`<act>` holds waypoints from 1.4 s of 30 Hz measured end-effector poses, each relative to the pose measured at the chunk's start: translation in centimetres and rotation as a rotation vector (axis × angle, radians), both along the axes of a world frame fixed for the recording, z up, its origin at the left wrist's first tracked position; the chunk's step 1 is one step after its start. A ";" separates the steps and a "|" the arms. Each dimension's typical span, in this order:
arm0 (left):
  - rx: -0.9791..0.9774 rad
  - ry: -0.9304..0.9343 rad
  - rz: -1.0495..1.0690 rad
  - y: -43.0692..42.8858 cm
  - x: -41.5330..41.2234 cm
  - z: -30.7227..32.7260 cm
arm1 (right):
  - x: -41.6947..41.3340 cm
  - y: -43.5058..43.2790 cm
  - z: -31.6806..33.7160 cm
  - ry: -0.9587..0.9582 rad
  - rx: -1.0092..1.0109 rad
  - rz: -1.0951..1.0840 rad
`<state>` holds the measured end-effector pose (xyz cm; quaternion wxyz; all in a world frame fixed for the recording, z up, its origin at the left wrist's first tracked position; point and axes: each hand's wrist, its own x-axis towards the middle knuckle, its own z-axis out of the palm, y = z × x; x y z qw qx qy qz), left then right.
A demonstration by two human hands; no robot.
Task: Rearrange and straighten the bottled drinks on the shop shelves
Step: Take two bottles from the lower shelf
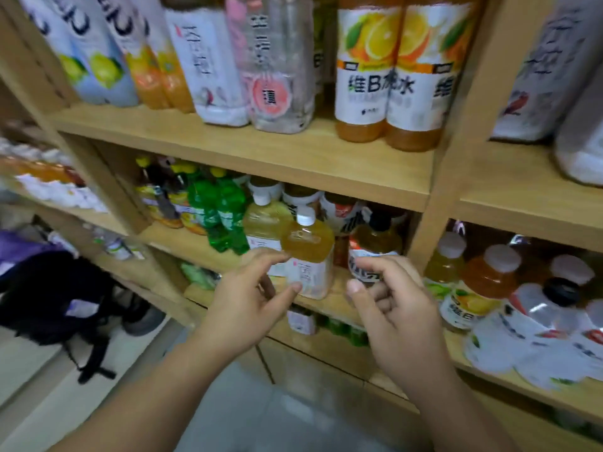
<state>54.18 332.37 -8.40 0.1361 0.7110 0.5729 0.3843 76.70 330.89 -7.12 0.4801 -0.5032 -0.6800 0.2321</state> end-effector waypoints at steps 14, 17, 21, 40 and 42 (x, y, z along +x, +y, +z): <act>-0.057 -0.161 0.394 12.4 -29.6 -2.1 | -30.5 11.7 -1.7 0.004 -0.318 0.171; -0.024 -0.128 0.336 15.9 -32.2 -1.3 | -36.2 14.9 -1.2 0.026 -0.372 0.096; -0.211 -0.161 0.269 19.8 -33.5 -1.5 | -41.2 19.1 -1.2 -0.044 -0.384 -0.055; -0.145 0.320 0.193 22.9 -36.5 -2.4 | -44.6 22.2 -3.1 -0.135 -0.418 -0.377; -0.175 0.241 0.137 22.9 -36.9 -2.5 | -44.3 21.9 -3.0 -0.230 -0.418 -0.369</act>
